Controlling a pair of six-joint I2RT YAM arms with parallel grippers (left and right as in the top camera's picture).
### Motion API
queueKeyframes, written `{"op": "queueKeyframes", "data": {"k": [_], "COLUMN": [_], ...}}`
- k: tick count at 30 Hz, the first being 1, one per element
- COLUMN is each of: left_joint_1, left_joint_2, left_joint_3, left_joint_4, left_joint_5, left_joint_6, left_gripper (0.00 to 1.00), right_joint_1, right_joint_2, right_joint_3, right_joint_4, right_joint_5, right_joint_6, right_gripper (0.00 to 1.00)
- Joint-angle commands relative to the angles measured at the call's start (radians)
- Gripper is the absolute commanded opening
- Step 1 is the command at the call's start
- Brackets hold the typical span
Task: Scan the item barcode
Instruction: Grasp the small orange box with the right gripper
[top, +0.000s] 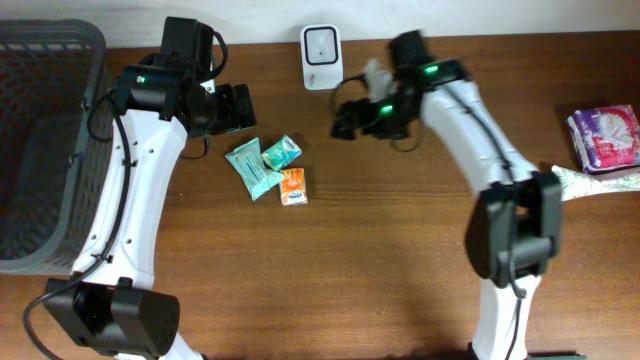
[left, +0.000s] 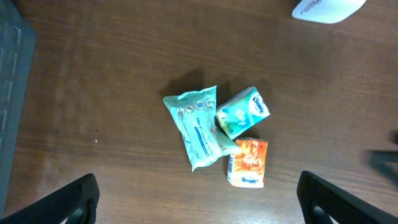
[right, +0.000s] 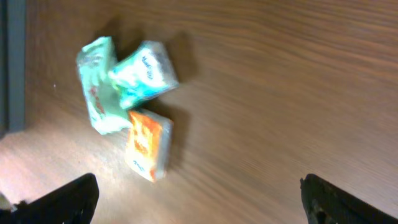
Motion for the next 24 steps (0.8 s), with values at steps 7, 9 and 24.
{"op": "queueKeyframes", "data": {"k": [7, 9, 24], "left_joint_1": [0.002, 0.002, 0.002], "left_joint_2": [0.002, 0.002, 0.002], "left_joint_3": [0.004, 0.004, 0.004], "left_joint_4": [0.0, 0.0, 0.001], "left_joint_5": [-0.007, -0.007, -0.007], "left_joint_6": [0.005, 0.005, 0.005], "left_gripper": [0.99, 0.99, 0.99], "right_joint_1": [0.195, 0.211, 0.188], "right_joint_2": [0.165, 0.172, 0.226], "right_joint_3": [-0.011, -0.031, -0.035], "right_joint_4": [0.088, 0.134, 0.122], "right_joint_5": [0.002, 0.003, -0.129], "right_joint_6": [0.229, 0.275, 0.267], "right_gripper": [0.71, 0.66, 0.04]}}
